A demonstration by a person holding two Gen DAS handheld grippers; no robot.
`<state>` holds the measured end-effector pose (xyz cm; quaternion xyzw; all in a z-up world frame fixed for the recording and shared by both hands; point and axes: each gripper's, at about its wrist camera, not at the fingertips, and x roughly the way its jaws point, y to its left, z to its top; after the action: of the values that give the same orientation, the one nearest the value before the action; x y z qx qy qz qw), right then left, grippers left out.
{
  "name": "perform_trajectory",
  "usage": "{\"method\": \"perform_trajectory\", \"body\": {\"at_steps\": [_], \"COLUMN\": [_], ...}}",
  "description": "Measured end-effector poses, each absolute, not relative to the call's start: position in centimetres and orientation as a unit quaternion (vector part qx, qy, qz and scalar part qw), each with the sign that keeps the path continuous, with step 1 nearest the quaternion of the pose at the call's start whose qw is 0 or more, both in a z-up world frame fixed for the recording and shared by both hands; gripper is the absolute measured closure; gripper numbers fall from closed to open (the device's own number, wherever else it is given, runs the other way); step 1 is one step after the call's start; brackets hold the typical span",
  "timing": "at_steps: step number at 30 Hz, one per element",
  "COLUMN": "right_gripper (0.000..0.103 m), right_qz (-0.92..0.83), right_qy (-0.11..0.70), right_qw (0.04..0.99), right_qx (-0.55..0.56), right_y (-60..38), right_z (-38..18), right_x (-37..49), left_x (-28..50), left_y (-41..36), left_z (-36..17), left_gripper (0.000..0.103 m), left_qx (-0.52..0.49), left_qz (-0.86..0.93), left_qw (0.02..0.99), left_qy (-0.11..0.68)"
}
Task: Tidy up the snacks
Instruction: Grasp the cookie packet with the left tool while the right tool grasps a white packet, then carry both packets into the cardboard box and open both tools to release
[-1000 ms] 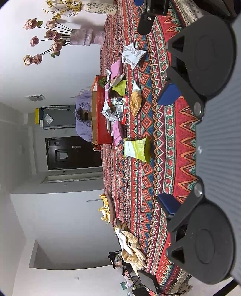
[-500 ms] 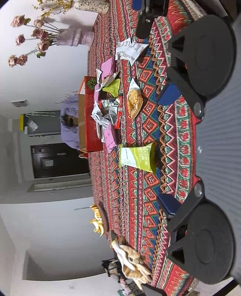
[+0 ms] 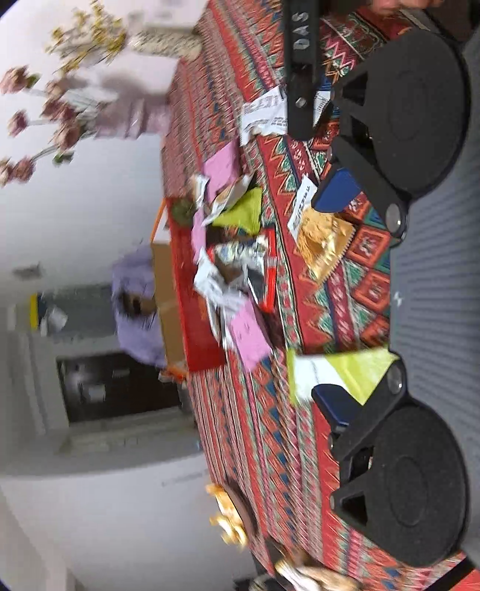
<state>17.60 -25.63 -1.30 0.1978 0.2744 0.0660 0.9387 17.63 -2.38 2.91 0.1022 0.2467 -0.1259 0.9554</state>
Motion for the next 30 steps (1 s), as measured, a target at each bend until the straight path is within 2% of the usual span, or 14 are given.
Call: {"method": "perform_trajectory", "body": {"at_steps": [2,4,5,6,11,13,18,20,22,24,26,28,29,30], "right_gripper": [0.011,0.029,0.046,0.051,0.053,0.048,0.048,0.048,0.048,0.037,0.036,0.042,0.055,0.061], "right_qz": [0.062,0.060,0.063,0.069,0.094,0.100,0.123,0.133,0.144,0.148,0.145,0.151,0.155,0.162], "right_qy": [0.278,0.290,0.300,0.310,0.331,0.336,0.349,0.349,0.348,0.343,0.334,0.337,0.339,0.340], "right_qw": [0.938,0.936,0.935,0.933,0.935,0.934,0.926,0.926,0.925,0.927,0.931,0.929,0.928,0.926], "right_qx": [0.197,0.189,0.181,0.172,0.083,0.070,0.069,0.055,0.037,0.020,0.009,0.014,0.023,0.032], "right_y": [-25.5,-25.4,-25.3,-25.2,-24.2,-24.5,-25.2,-24.8,-24.4,-24.1,-24.0,-24.2,-24.5,-24.7], "right_z": [-1.3,-1.2,-1.2,-1.3,-0.7,-0.5,-0.7,-0.7,-0.7,-0.8,-0.8,-0.9,-0.9,-0.9], "right_x": [18.9,20.3,21.1,21.8,22.1,21.7,21.4,21.3,21.0,20.5,20.0,19.8,19.8,19.7], "left_x": [19.1,20.5,21.4,22.1,24.6,25.2,26.0,26.0,25.6,24.9,24.2,23.6,23.3,23.0], "left_y": [-2.9,-3.3,-3.6,-3.9,-6.1,-6.6,-7.1,-7.4,-7.7,-8.1,-8.3,-8.2,-8.1,-8.0], "left_z": [3.0,3.1,3.1,2.9,0.5,-0.1,-0.5,-0.5,-0.4,-0.2,0.1,0.6,0.9,1.2], "left_gripper": [0.006,0.008,0.008,0.012,0.028,0.029,0.030,0.042,0.045,0.052,0.054,0.057,0.057,0.057], "left_qx": [0.123,0.135,0.135,0.132,0.140,0.142,0.138,0.128,0.125,0.130,0.128,0.116,0.112,0.109], "left_qz": [-0.149,-0.172,-0.191,-0.206,-0.243,-0.251,-0.251,-0.247,-0.239,-0.225,-0.209,-0.200,-0.194,-0.188], "left_qw": [0.947,0.939,0.932,0.927,0.901,0.892,0.889,0.890,0.892,0.897,0.901,0.904,0.907,0.910], "left_qy": [0.255,0.266,0.276,0.285,0.332,0.349,0.358,0.360,0.362,0.358,0.358,0.359,0.357,0.353]}}
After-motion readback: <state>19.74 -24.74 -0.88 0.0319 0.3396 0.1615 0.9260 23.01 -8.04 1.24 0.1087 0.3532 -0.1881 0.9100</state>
